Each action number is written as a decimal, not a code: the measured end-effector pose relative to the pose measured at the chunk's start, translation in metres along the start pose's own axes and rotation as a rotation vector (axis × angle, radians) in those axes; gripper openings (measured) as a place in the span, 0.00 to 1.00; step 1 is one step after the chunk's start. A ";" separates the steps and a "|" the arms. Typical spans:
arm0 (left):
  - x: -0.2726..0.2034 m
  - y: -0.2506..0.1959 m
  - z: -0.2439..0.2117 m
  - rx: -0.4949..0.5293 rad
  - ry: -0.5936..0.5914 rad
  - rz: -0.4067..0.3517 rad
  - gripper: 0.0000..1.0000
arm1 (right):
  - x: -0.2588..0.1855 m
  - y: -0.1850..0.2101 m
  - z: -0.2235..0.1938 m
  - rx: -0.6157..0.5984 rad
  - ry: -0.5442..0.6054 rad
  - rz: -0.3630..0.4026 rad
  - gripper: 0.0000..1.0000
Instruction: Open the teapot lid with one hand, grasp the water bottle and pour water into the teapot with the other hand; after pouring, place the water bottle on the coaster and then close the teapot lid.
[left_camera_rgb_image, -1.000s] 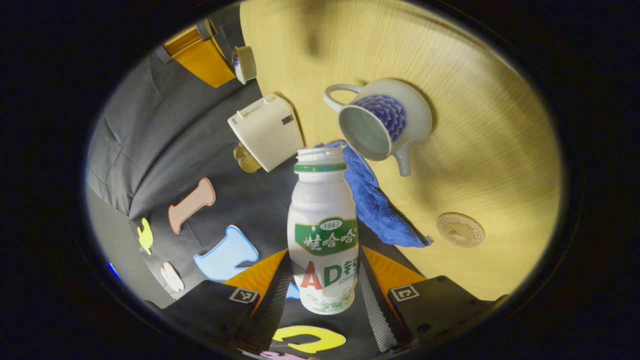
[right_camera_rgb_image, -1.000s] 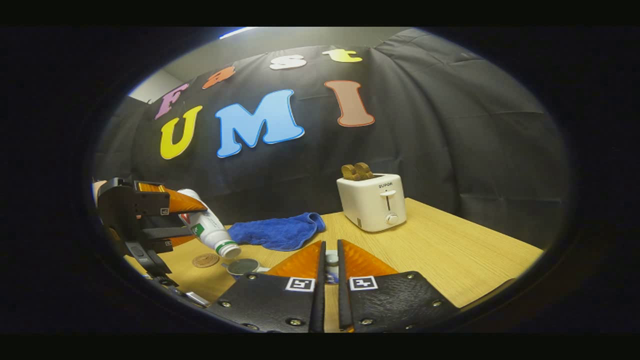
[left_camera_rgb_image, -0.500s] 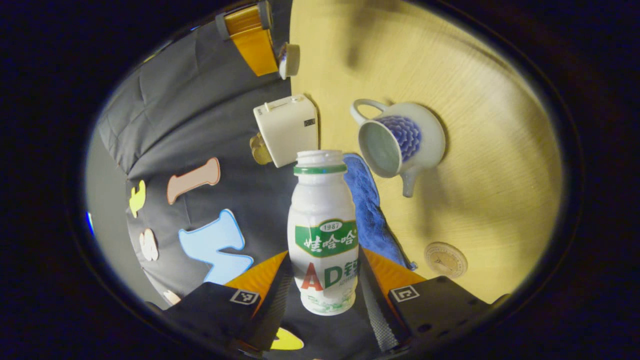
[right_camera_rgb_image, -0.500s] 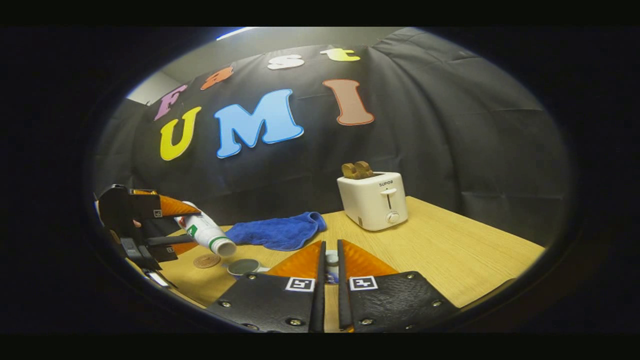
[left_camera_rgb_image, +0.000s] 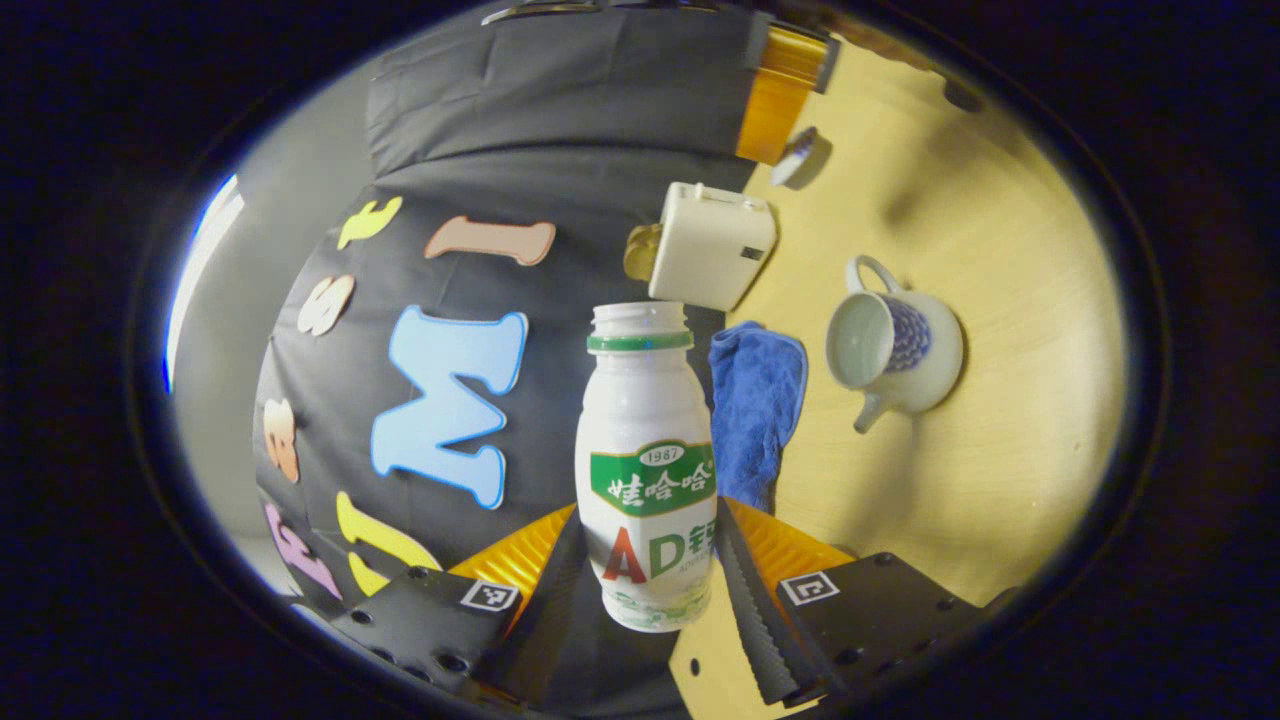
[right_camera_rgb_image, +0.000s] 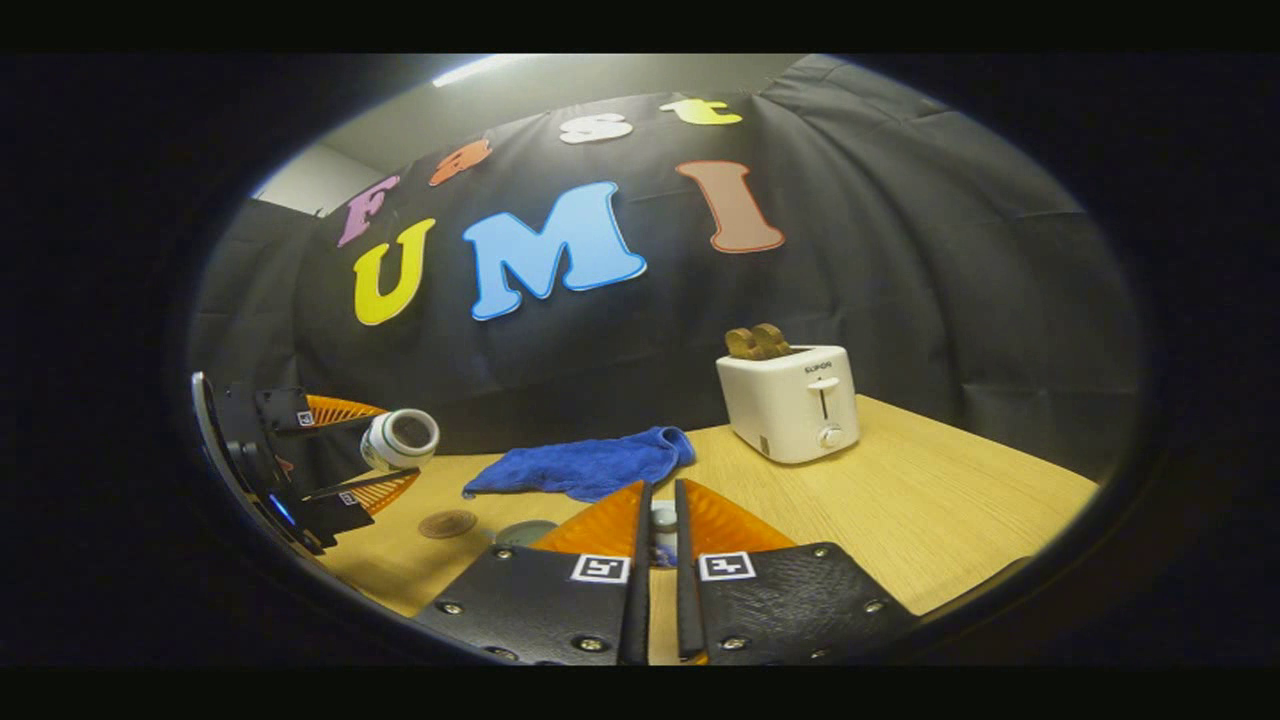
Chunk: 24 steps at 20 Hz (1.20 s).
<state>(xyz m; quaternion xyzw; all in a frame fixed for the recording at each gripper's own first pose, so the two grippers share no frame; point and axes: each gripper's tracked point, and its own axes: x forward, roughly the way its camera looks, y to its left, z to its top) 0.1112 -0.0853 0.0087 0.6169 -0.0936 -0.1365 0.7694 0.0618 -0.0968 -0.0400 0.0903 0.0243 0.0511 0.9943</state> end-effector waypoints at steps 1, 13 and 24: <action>-0.005 0.004 -0.003 -0.062 0.004 0.016 0.80 | 0.000 0.002 -0.001 -0.007 -0.001 0.007 0.11; -0.054 0.013 -0.076 -0.744 0.131 0.140 0.78 | 0.018 0.040 -0.015 -0.062 0.041 0.065 0.11; -0.079 -0.007 -0.106 -1.071 0.171 0.127 0.87 | 0.039 0.099 -0.031 -0.160 0.088 0.146 0.11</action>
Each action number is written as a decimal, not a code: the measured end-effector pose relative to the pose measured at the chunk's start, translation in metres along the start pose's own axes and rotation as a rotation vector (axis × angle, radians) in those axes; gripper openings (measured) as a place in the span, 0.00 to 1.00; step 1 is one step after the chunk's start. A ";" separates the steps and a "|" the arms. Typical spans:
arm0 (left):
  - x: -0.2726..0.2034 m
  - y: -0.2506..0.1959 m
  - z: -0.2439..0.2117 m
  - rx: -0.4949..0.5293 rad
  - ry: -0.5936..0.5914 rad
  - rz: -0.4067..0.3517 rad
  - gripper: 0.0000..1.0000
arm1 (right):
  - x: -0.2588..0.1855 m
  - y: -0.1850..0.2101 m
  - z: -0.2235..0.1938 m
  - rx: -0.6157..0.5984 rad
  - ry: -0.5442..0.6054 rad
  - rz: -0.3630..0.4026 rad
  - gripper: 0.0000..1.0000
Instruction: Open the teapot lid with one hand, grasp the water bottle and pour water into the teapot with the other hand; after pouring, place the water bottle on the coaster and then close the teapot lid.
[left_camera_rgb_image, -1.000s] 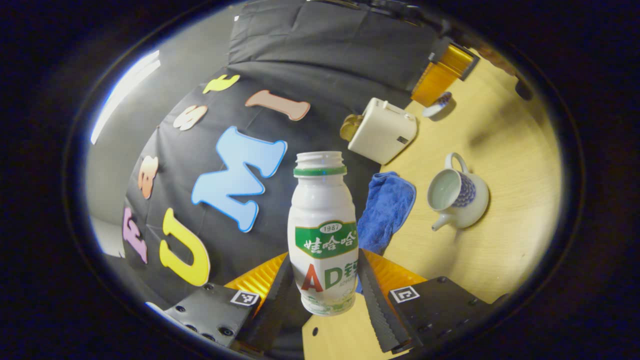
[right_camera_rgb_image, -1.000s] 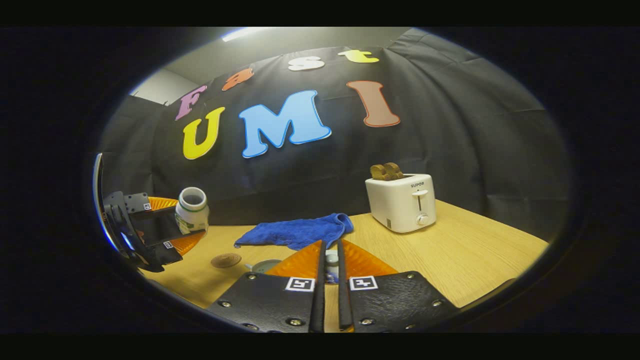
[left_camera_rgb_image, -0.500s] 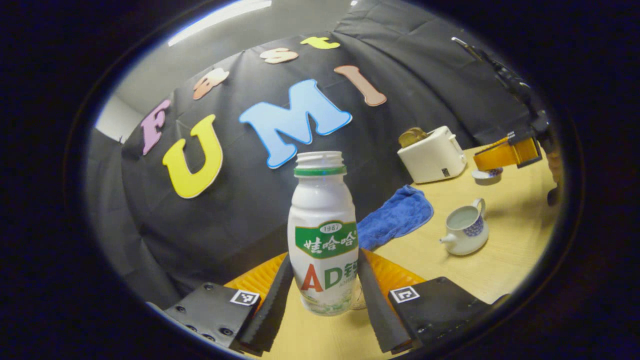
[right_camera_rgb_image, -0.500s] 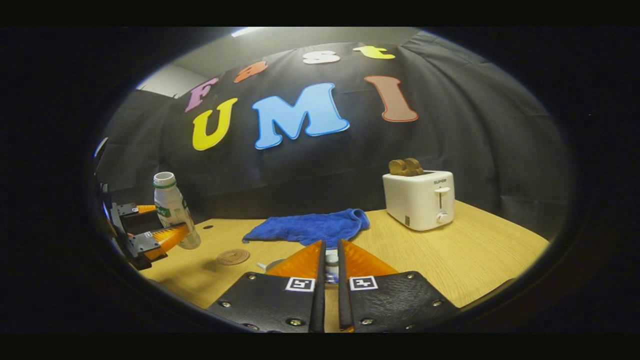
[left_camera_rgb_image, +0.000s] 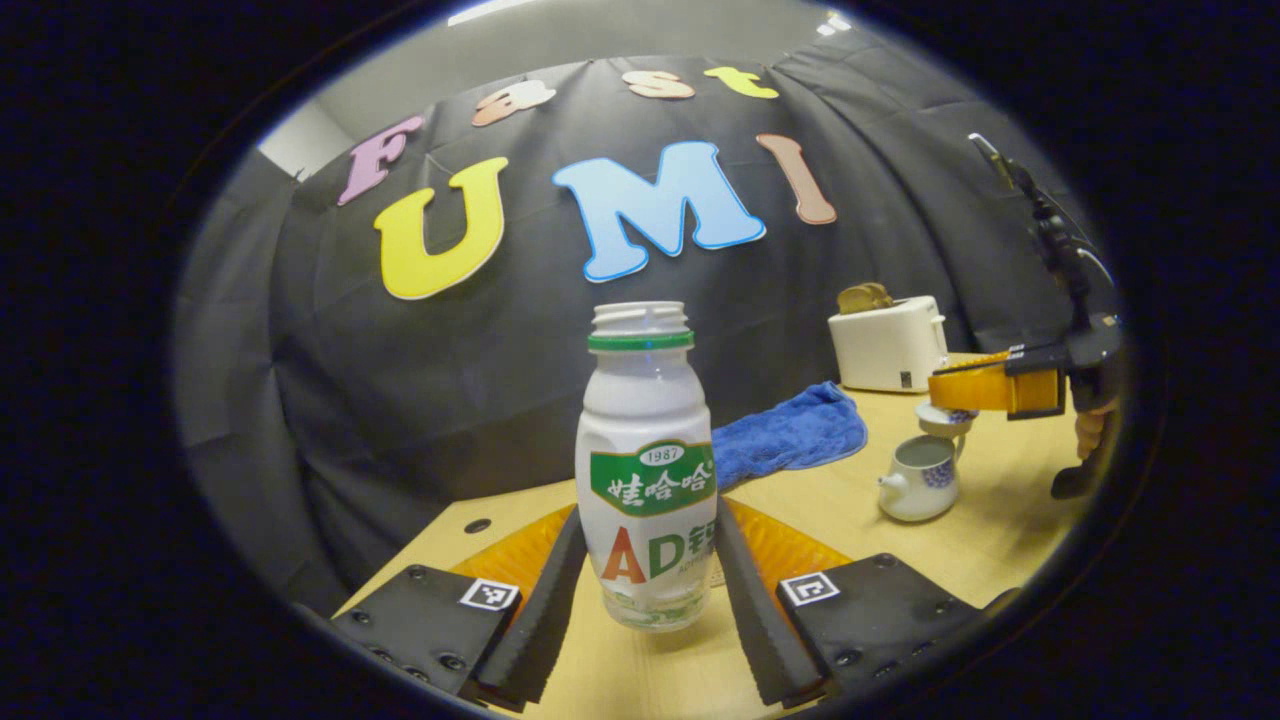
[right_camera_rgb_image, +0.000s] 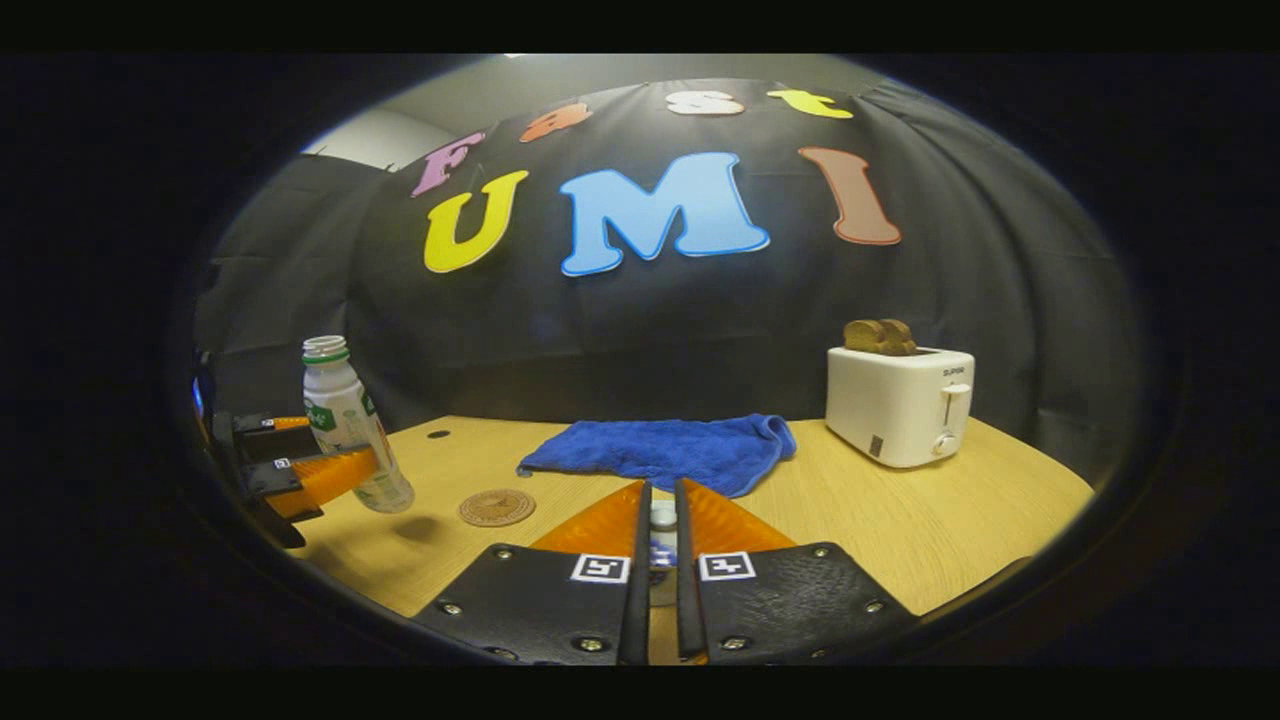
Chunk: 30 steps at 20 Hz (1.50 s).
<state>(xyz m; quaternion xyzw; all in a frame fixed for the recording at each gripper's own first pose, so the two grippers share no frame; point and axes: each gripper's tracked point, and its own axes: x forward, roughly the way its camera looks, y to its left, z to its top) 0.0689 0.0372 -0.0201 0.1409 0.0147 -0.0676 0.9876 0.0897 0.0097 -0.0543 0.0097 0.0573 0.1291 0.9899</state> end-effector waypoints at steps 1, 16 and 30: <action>-0.002 -0.004 -0.003 -0.031 0.007 -0.017 0.87 | 0.003 0.004 -0.002 -0.012 0.005 0.004 0.11; -0.015 -0.007 0.009 -0.112 -0.012 -0.044 0.86 | 0.019 0.007 -0.024 -0.071 0.062 -0.030 0.11; 0.016 0.005 0.024 -0.218 -0.031 -0.021 0.86 | 0.015 -0.001 -0.028 -0.148 0.048 -0.094 0.37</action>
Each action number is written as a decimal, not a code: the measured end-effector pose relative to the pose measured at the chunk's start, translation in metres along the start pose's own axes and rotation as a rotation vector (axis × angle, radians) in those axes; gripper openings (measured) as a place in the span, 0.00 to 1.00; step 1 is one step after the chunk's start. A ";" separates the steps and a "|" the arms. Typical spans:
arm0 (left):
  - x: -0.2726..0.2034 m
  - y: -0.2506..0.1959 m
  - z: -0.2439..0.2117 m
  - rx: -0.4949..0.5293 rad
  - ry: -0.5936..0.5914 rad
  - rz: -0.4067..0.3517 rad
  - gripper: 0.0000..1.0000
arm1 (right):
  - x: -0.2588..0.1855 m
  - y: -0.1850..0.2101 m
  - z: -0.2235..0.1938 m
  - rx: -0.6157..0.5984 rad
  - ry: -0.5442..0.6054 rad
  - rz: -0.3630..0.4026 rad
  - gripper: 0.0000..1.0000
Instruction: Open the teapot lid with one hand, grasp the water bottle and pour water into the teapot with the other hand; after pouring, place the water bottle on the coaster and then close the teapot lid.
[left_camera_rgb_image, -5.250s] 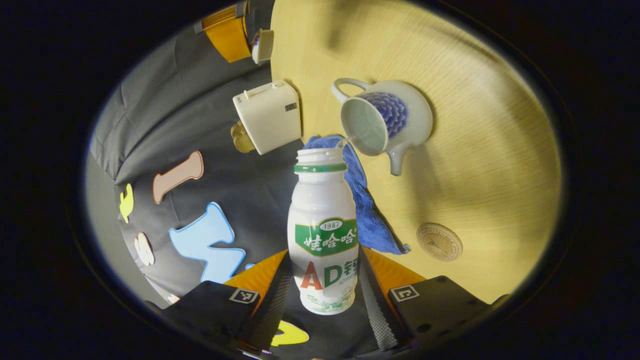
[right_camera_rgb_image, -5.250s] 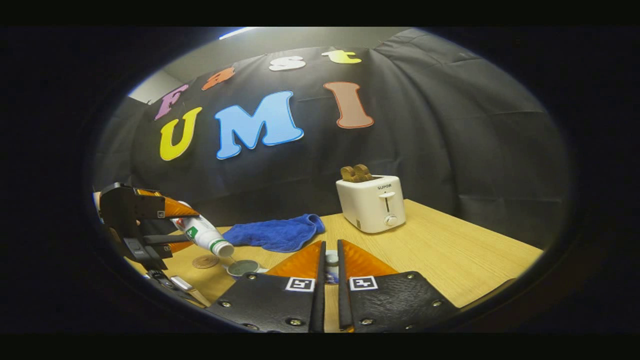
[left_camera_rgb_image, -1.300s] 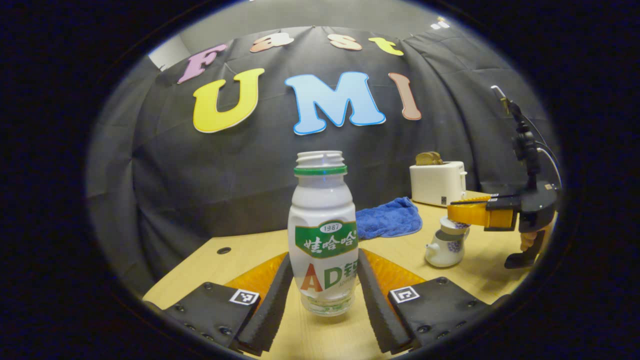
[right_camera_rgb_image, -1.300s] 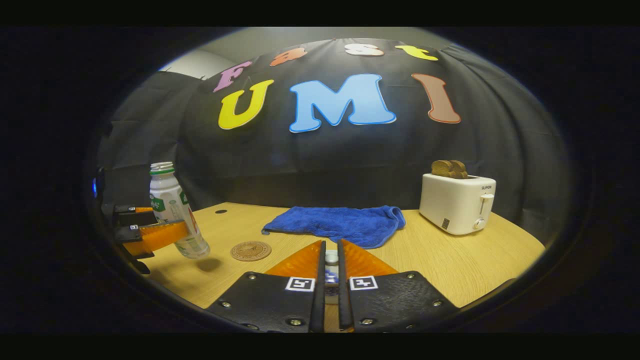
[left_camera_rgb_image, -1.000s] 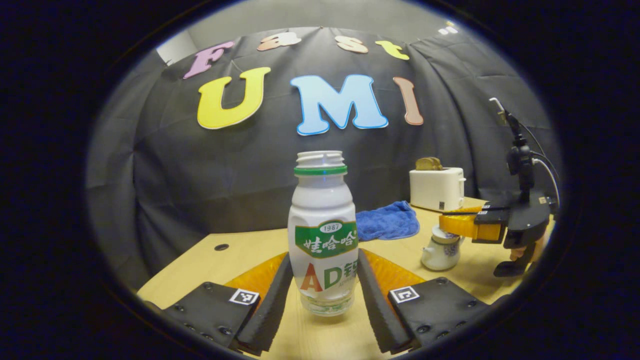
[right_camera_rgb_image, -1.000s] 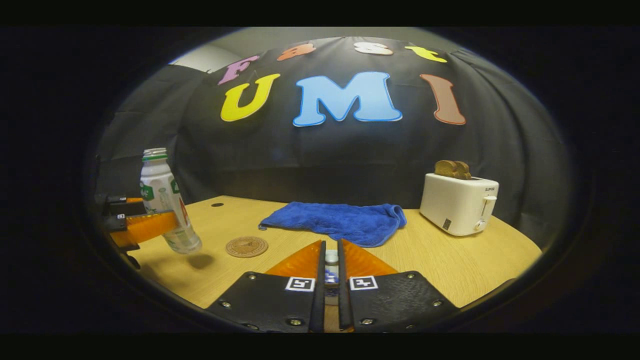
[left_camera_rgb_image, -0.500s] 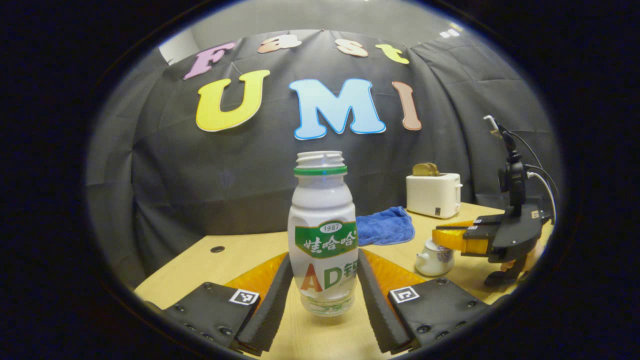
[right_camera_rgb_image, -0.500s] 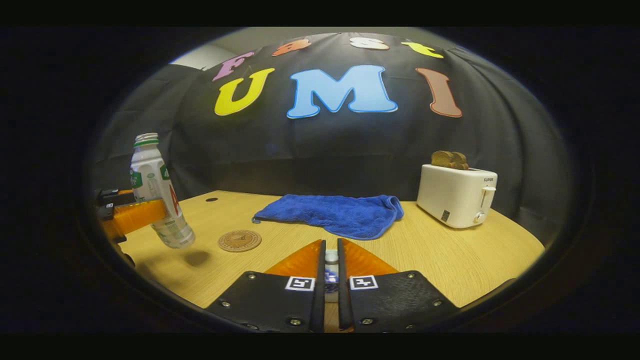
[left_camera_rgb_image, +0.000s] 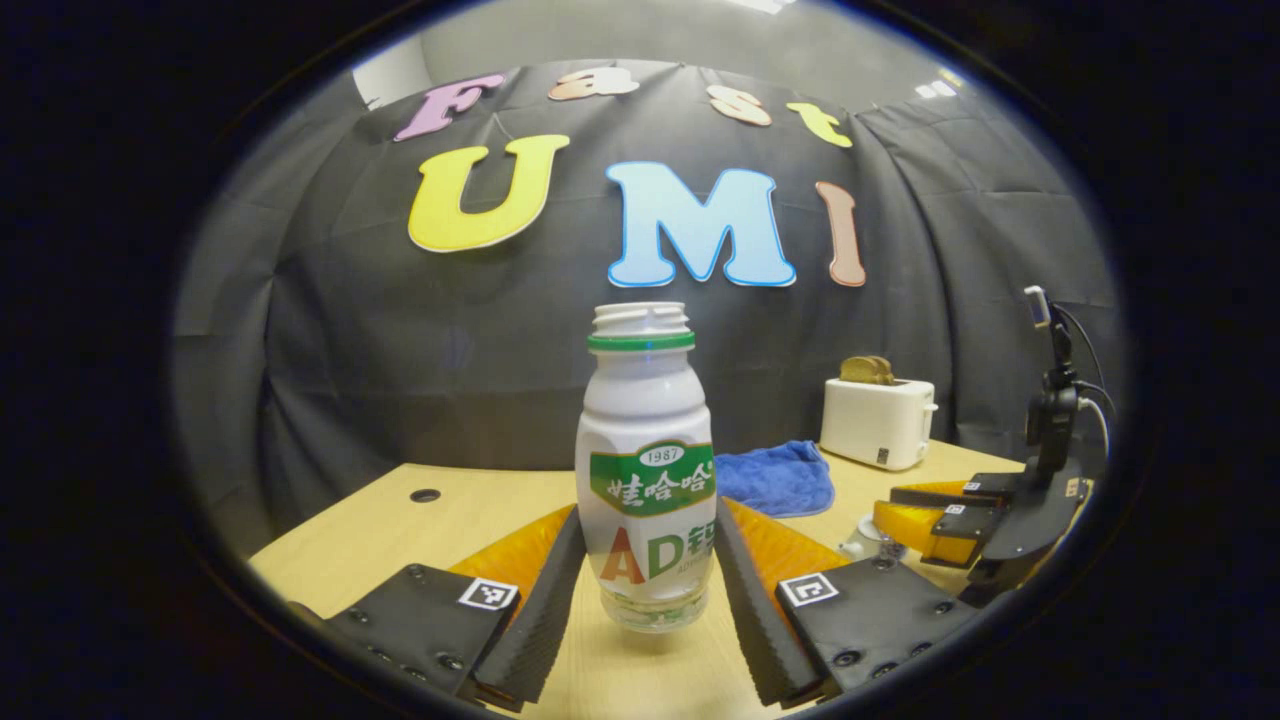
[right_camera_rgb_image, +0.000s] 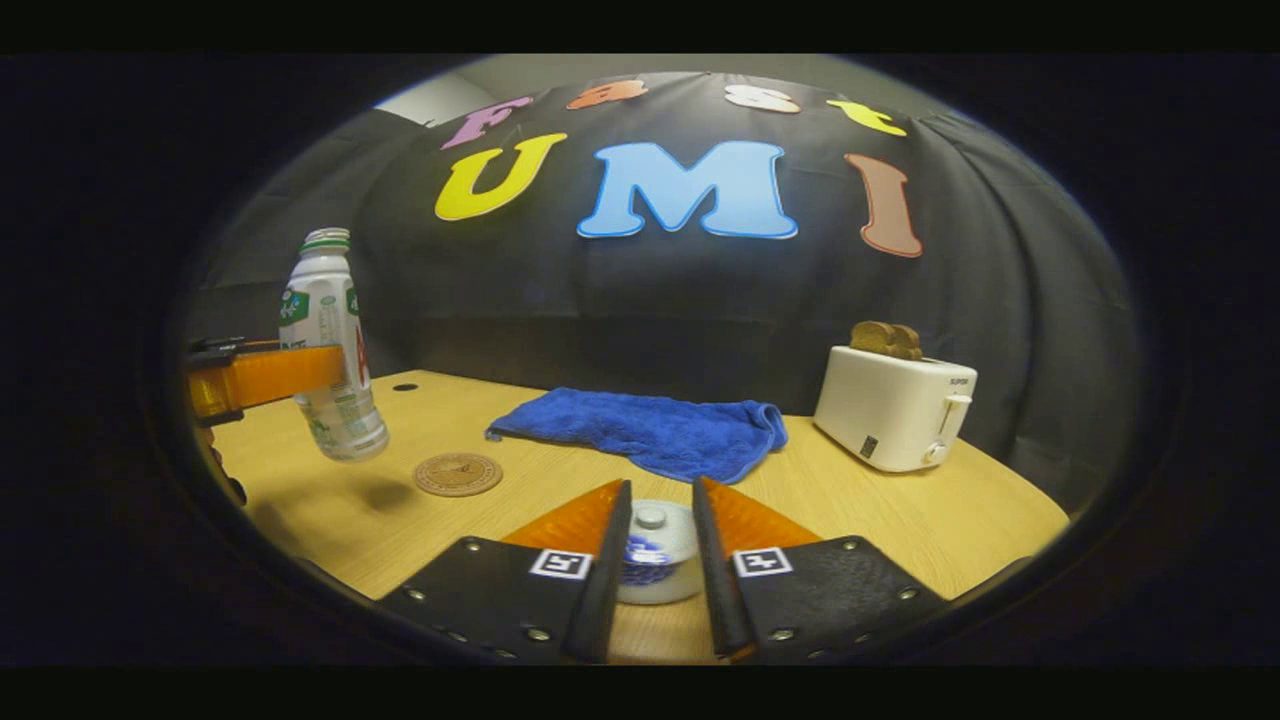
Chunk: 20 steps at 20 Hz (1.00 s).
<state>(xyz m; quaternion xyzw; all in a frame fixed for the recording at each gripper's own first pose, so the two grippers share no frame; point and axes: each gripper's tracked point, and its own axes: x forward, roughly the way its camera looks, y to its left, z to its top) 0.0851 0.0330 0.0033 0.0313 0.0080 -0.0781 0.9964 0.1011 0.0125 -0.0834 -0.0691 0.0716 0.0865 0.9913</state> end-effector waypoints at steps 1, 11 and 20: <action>0.004 0.001 0.000 0.001 -0.001 0.003 0.80 | 0.000 0.001 -0.001 0.014 0.001 0.006 0.45; 0.070 -0.004 -0.011 -0.019 0.030 0.009 0.81 | -0.018 -0.008 0.029 0.022 -0.116 -0.031 0.85; 0.100 -0.011 -0.039 0.012 0.093 0.019 0.82 | -0.024 -0.020 0.039 0.052 -0.153 -0.055 0.84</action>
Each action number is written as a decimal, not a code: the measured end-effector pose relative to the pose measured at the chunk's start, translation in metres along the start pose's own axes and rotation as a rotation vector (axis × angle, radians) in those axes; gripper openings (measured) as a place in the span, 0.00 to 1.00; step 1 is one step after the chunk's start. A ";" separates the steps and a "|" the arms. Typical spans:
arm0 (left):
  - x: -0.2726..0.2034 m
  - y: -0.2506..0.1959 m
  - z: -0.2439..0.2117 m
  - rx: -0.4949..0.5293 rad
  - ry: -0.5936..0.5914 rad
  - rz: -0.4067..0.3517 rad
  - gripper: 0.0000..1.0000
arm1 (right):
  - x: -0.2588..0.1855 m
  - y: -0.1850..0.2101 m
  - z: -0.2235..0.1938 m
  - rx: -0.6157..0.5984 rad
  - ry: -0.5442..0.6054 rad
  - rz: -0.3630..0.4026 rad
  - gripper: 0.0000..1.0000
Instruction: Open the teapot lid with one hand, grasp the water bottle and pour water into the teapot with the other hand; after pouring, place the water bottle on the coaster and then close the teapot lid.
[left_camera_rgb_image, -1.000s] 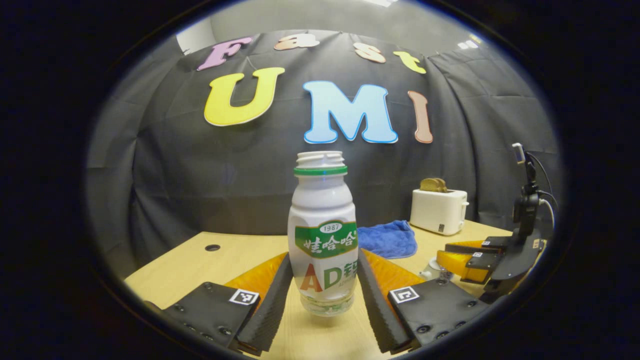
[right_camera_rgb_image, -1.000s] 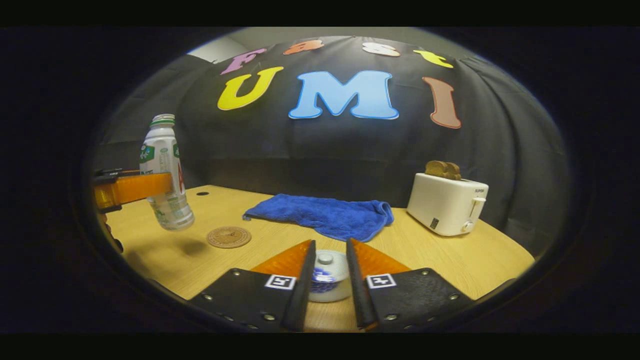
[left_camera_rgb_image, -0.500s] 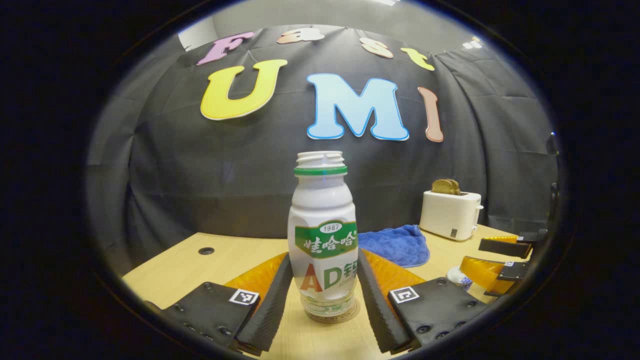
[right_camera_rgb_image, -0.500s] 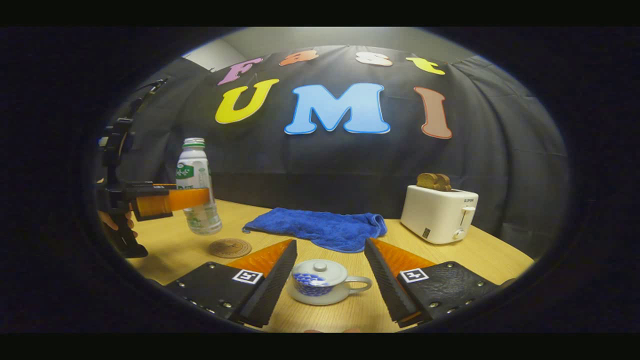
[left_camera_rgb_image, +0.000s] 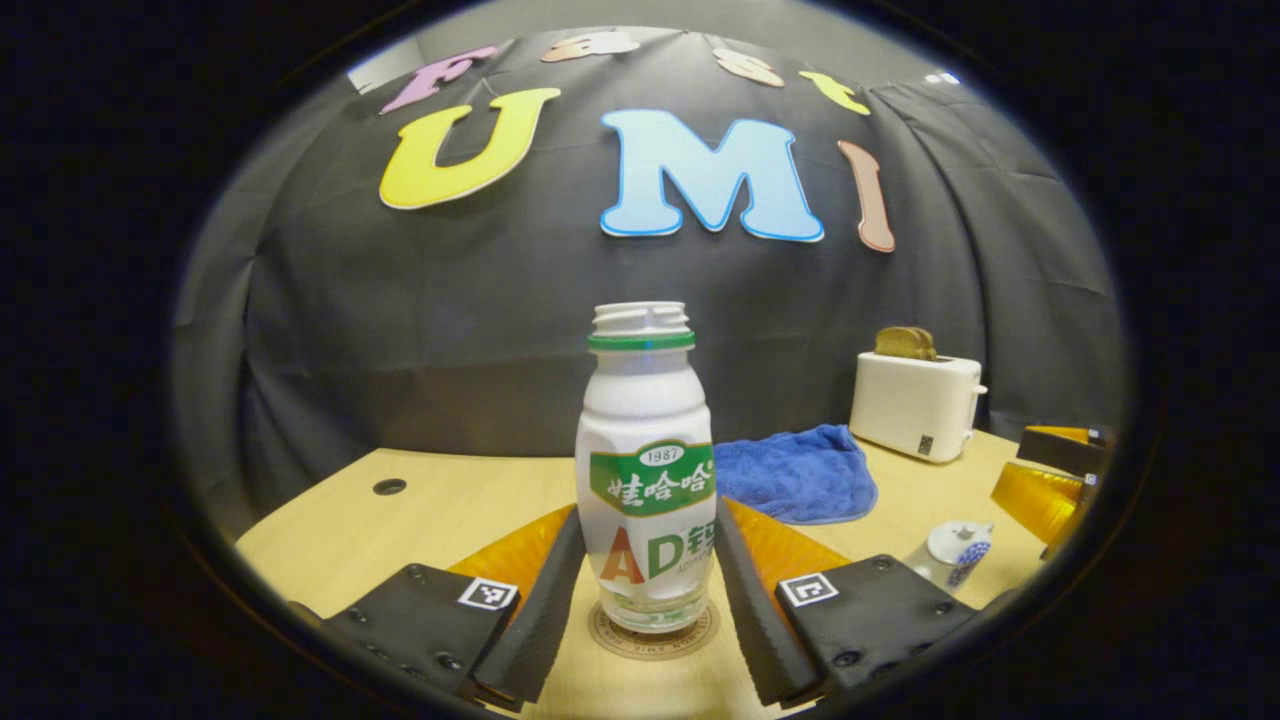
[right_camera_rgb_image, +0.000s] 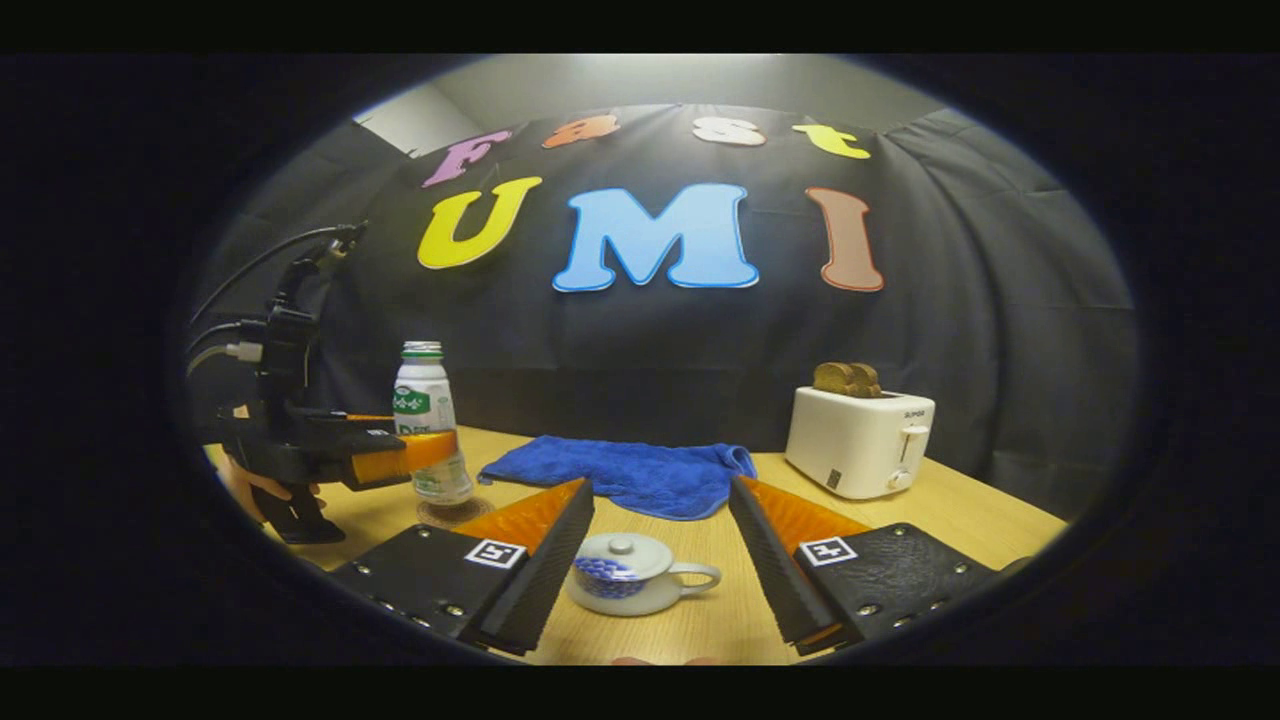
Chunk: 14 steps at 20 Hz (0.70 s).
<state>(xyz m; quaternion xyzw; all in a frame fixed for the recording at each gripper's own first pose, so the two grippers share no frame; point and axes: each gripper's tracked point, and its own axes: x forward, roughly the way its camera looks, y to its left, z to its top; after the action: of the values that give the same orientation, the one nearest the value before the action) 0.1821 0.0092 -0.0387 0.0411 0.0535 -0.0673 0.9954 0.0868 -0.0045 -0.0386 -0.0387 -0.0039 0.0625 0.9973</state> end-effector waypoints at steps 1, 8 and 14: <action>0.002 0.000 -0.003 0.002 0.007 0.000 0.78 | -0.001 0.000 0.000 0.003 0.000 -0.001 0.84; 0.013 0.002 -0.024 0.004 0.050 0.009 0.82 | -0.002 -0.003 0.004 0.018 -0.006 -0.006 0.84; 0.011 0.004 -0.025 0.021 0.063 0.015 0.89 | -0.001 -0.004 0.002 0.022 0.001 -0.009 0.84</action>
<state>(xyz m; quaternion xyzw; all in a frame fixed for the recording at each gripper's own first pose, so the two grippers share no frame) 0.1914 0.0143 -0.0643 0.0538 0.0840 -0.0588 0.9933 0.0859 -0.0084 -0.0367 -0.0278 -0.0030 0.0582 0.9979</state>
